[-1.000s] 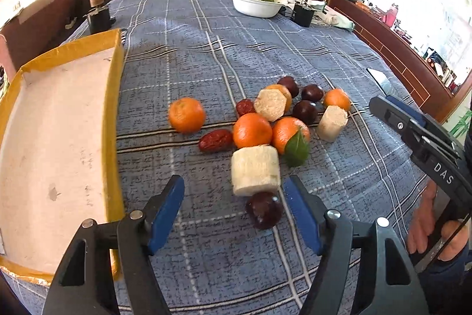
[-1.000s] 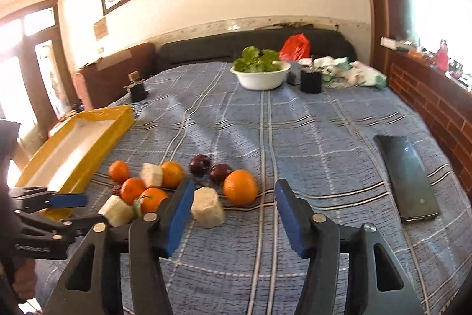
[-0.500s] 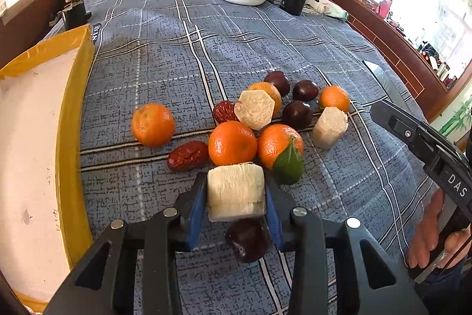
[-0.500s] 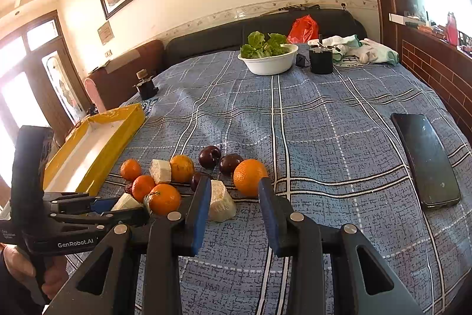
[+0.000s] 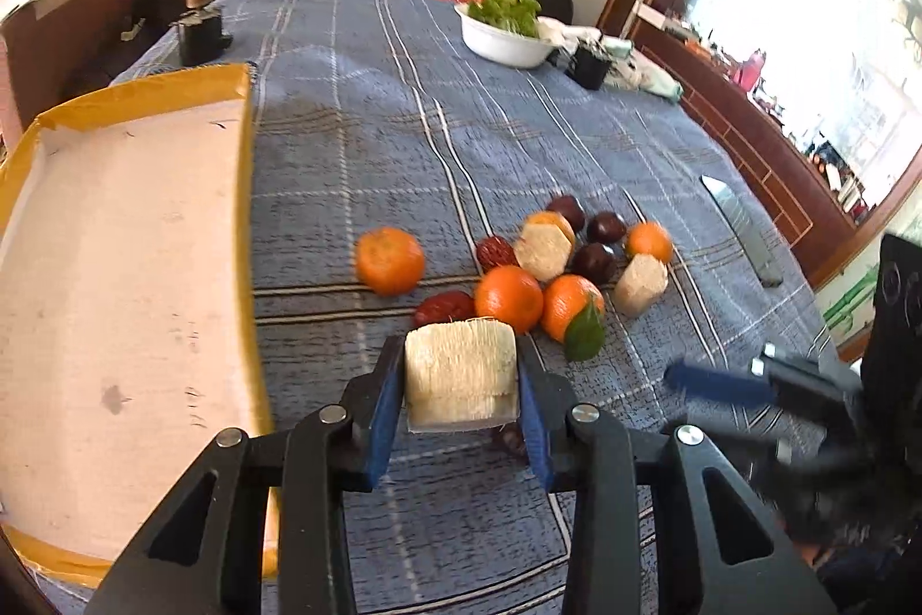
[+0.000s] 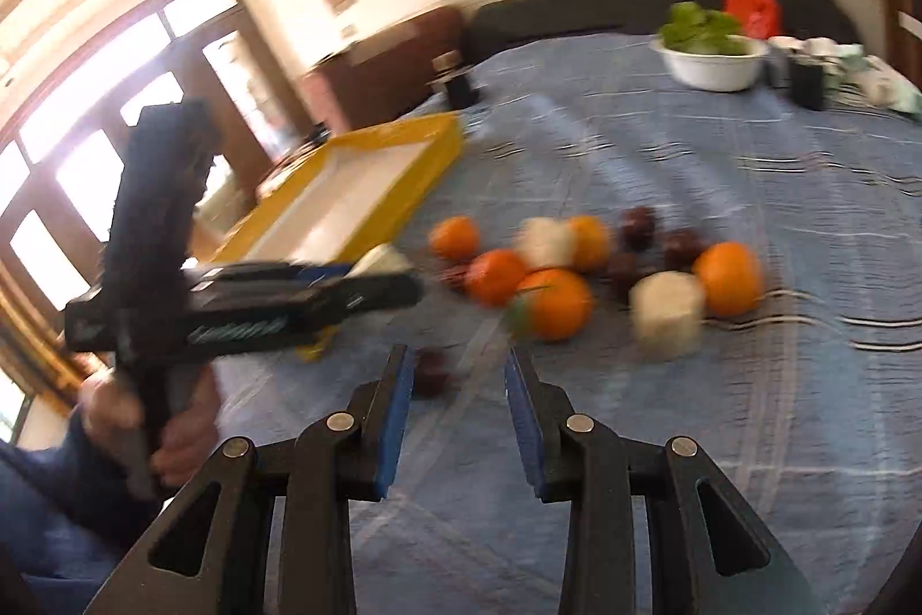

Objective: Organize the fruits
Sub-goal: 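Carry the yam chunk and plum in both grippers over the tray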

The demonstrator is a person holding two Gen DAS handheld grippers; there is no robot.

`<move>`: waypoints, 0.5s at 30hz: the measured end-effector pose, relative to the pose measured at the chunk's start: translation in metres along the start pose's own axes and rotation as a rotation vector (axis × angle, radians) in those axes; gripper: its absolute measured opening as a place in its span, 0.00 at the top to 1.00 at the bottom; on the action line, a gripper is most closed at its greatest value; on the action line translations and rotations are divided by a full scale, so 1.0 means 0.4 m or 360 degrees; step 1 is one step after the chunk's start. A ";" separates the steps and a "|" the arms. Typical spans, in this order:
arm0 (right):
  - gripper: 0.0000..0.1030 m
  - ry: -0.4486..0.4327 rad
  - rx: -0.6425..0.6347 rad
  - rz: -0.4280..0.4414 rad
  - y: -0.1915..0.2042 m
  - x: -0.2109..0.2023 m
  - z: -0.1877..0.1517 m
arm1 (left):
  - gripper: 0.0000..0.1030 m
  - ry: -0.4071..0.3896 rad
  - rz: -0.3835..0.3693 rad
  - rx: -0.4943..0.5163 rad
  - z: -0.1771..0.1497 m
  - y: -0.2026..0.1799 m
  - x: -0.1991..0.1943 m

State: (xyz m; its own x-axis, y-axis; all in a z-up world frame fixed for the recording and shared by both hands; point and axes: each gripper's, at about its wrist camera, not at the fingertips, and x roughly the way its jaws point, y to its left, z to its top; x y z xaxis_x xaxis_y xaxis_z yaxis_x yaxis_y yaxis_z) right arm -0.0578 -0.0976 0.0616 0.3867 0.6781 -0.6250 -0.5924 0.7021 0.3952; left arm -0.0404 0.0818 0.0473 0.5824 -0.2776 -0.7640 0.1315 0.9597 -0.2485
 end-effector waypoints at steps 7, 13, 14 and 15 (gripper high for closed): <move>0.64 0.0160 -0.0090 -0.0098 0.067 0.092 -0.006 | 0.65 -0.0072 0.0003 -0.0048 -0.001 0.047 -0.045; 0.64 0.0192 -0.0135 -0.0191 0.088 0.124 0.004 | 0.65 -0.0106 0.0001 -0.0082 -0.009 0.083 -0.066; 0.64 0.0200 -0.0137 -0.0204 0.085 0.136 0.010 | 0.65 -0.0113 0.0002 -0.0088 -0.010 0.088 -0.070; 0.64 0.0210 -0.0134 -0.0202 0.086 0.142 0.011 | 0.65 -0.0123 0.0000 -0.0096 -0.010 0.095 -0.074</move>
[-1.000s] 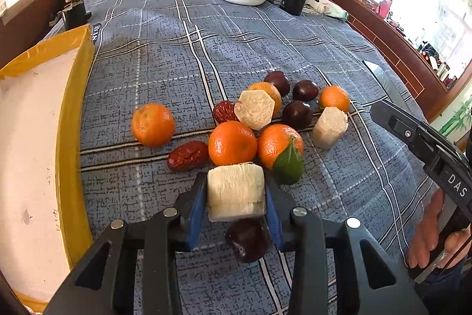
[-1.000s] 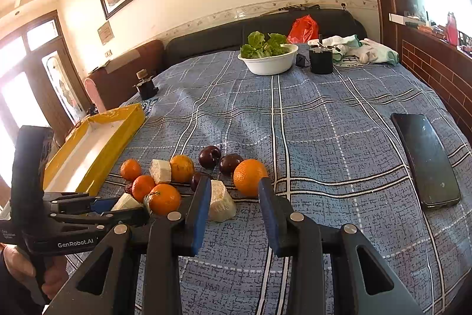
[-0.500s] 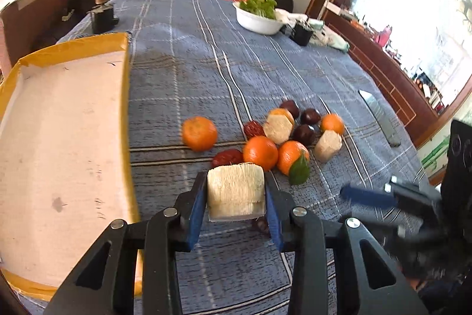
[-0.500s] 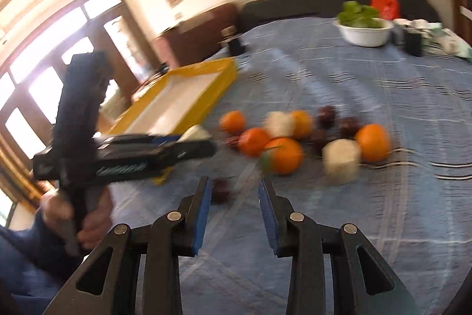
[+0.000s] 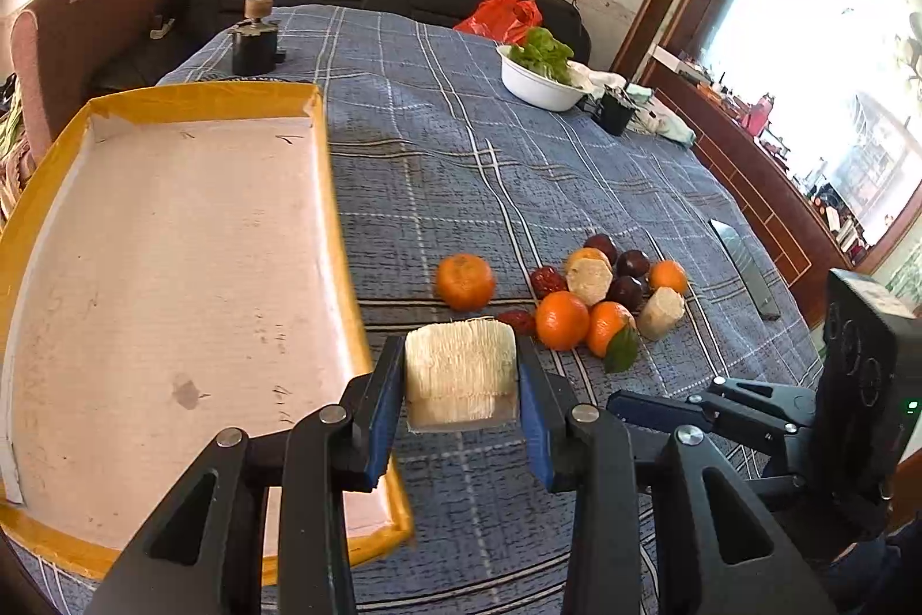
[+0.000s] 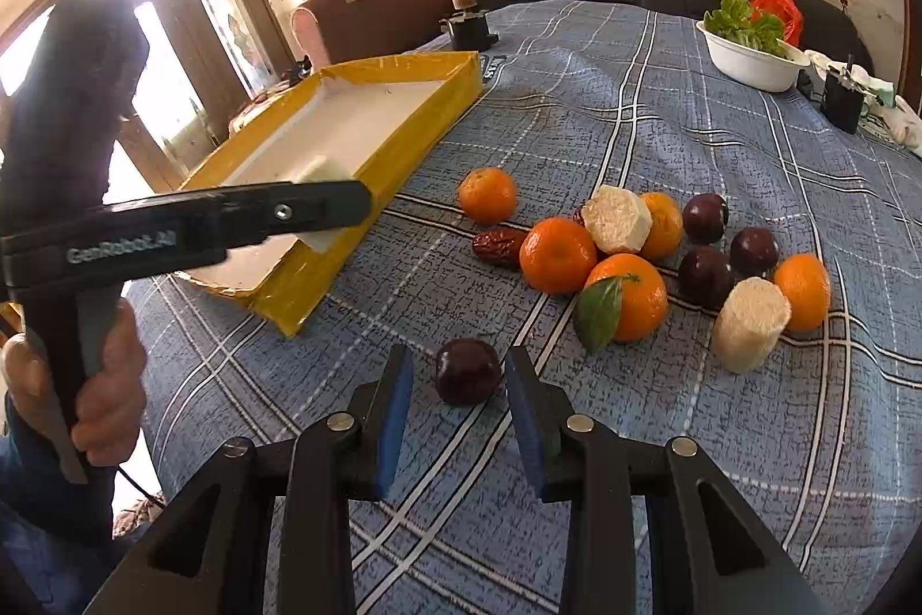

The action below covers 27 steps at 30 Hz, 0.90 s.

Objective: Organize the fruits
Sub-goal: 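Carry the yam chunk and plum in both grippers over the tray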

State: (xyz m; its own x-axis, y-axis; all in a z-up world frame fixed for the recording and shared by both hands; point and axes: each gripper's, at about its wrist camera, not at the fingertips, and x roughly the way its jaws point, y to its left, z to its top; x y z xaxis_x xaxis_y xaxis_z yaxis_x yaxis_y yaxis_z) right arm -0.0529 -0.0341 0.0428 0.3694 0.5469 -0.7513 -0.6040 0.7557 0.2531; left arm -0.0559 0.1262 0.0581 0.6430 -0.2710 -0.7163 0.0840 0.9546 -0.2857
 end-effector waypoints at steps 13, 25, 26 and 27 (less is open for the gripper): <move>0.64 0.0038 0.0056 -0.0082 -0.020 0.043 0.014 | 0.65 -0.0020 -0.0011 -0.0038 -0.009 0.034 -0.016; 0.70 0.0018 0.0083 -0.0088 -0.027 0.034 0.012 | 0.65 -0.0043 0.0009 -0.0045 -0.005 0.048 -0.029; 0.70 0.0009 0.0075 -0.0091 -0.021 0.028 0.014 | 0.65 -0.0048 0.0014 -0.0051 -0.004 0.053 -0.032; 0.70 0.0000 0.0070 -0.0090 -0.017 0.023 0.016 | 0.65 -0.0051 0.0019 -0.0056 -0.004 0.058 -0.034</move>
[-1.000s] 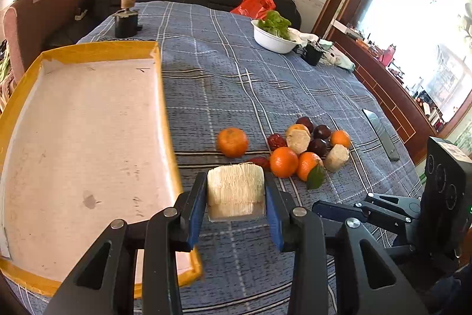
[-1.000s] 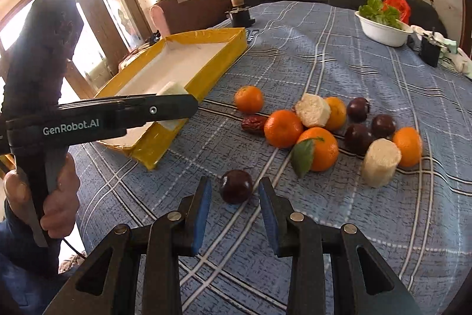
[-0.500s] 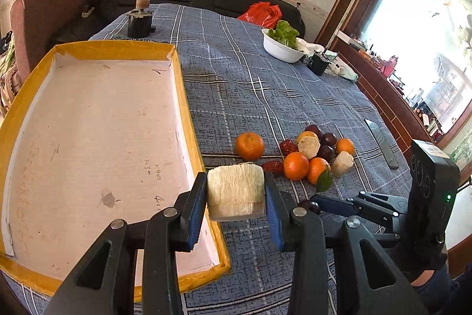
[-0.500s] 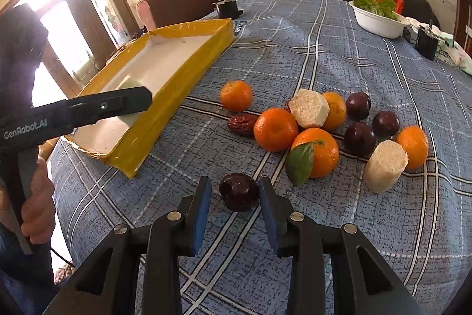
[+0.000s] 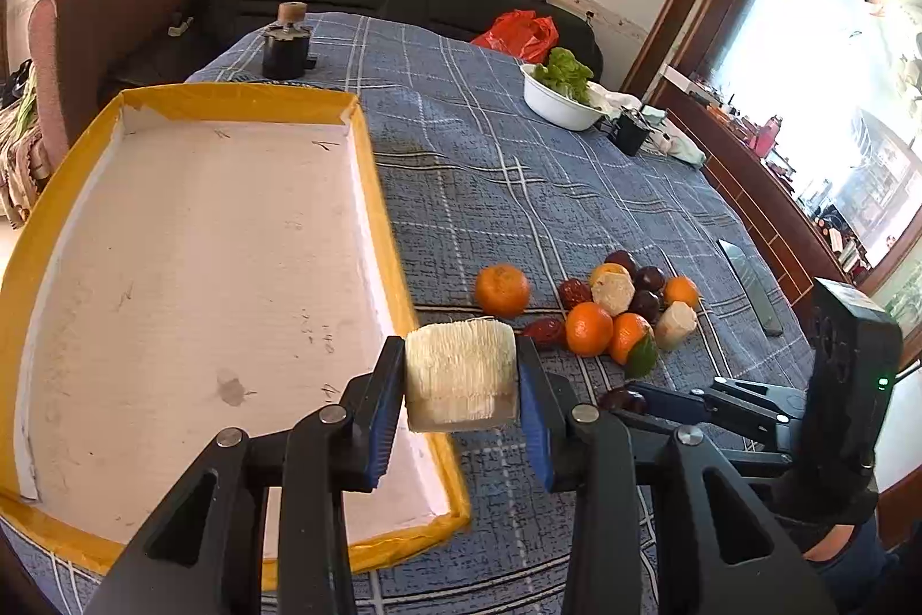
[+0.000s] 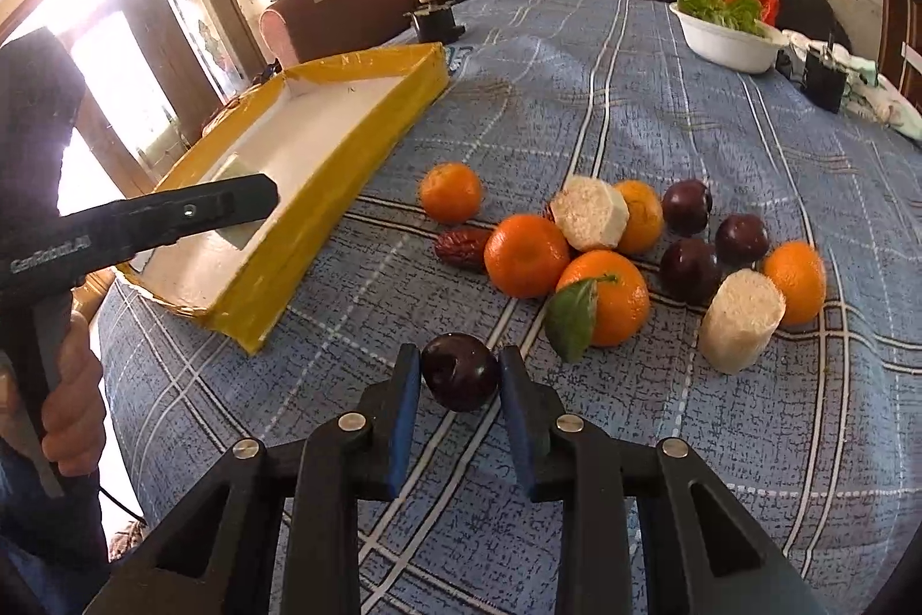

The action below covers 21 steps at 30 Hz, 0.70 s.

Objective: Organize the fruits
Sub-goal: 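Carry the yam chunk and plum in both grippers over the tray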

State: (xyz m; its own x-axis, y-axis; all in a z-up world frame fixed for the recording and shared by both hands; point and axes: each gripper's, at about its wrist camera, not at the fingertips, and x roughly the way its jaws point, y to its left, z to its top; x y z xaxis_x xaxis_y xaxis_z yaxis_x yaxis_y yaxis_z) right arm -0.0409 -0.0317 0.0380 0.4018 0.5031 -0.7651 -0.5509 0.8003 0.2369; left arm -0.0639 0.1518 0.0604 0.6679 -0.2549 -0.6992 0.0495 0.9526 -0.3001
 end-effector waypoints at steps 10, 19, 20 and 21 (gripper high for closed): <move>0.70 -0.0114 -0.0013 0.0168 0.079 -0.050 0.120 | 0.65 -0.0050 0.0161 -0.0116 0.043 0.136 -0.037; 0.70 -0.0092 0.0030 0.0375 0.197 0.089 0.268 | 0.65 -0.0014 0.0334 -0.0263 0.082 0.266 0.002; 0.70 -0.0082 0.0058 0.0384 0.203 0.114 0.274 | 0.65 -0.0019 0.0336 -0.0274 0.082 0.271 0.006; 0.70 -0.0071 0.0087 0.0395 0.206 0.136 0.280 | 0.65 -0.0020 0.0341 -0.0284 0.081 0.275 0.010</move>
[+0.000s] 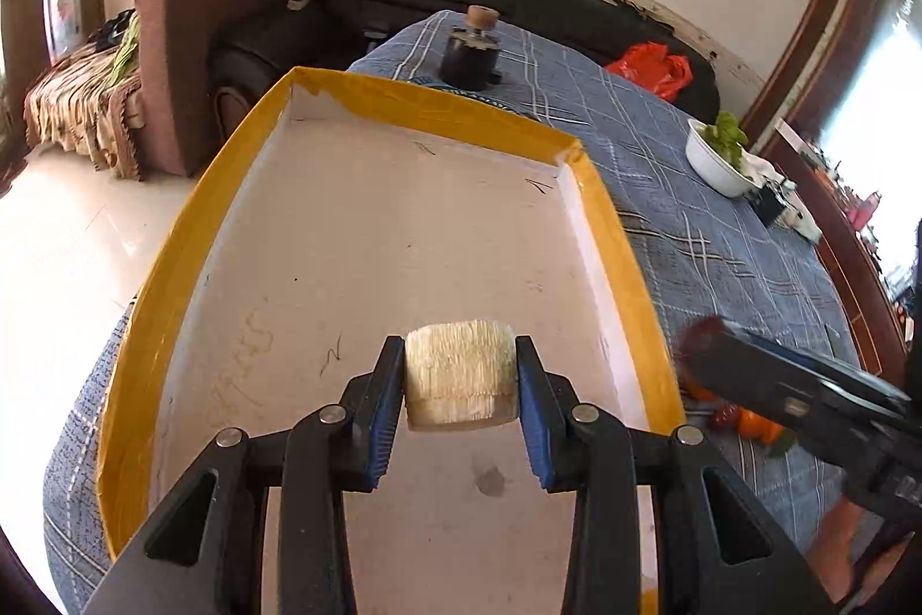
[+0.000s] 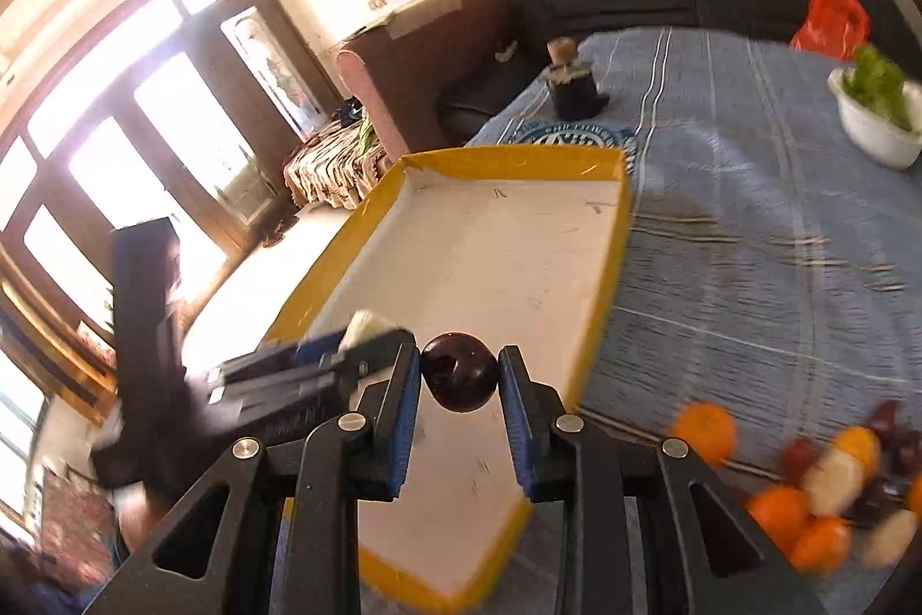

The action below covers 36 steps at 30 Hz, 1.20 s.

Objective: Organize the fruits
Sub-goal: 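Carry the yam chunk and plum in both grippers over the tray, then open the left gripper to drop the yam while the right gripper releases the plum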

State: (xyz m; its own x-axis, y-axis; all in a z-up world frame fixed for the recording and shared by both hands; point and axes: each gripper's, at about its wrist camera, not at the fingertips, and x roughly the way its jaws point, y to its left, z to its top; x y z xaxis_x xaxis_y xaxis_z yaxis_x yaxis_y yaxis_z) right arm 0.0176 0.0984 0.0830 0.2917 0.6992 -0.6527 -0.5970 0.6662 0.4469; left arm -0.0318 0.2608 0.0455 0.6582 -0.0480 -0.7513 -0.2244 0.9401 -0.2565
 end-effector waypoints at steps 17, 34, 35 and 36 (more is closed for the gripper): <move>0.69 0.0028 0.0181 0.0063 -0.062 0.108 0.001 | 0.65 0.0086 0.0123 0.0053 -0.006 -0.014 0.041; 0.69 0.0008 -0.0029 -0.0046 -0.041 0.112 -0.012 | 0.64 0.0098 0.0090 -0.0014 -0.007 0.002 0.041; 0.69 0.0009 -0.0027 -0.0043 -0.042 0.112 -0.011 | 0.64 0.0097 0.0091 -0.0016 -0.008 0.002 0.040; 0.69 0.0010 -0.0026 -0.0039 -0.043 0.112 -0.011 | 0.62 0.0096 0.0086 -0.0017 -0.007 0.002 0.040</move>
State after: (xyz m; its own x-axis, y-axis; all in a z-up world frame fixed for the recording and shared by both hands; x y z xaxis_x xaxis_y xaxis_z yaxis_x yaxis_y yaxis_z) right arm 0.0378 0.1171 0.0433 0.3017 0.6813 -0.6670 -0.6018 0.6787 0.4210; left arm -0.0236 0.2597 0.0316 0.6004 -0.0180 -0.7995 -0.2659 0.9384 -0.2208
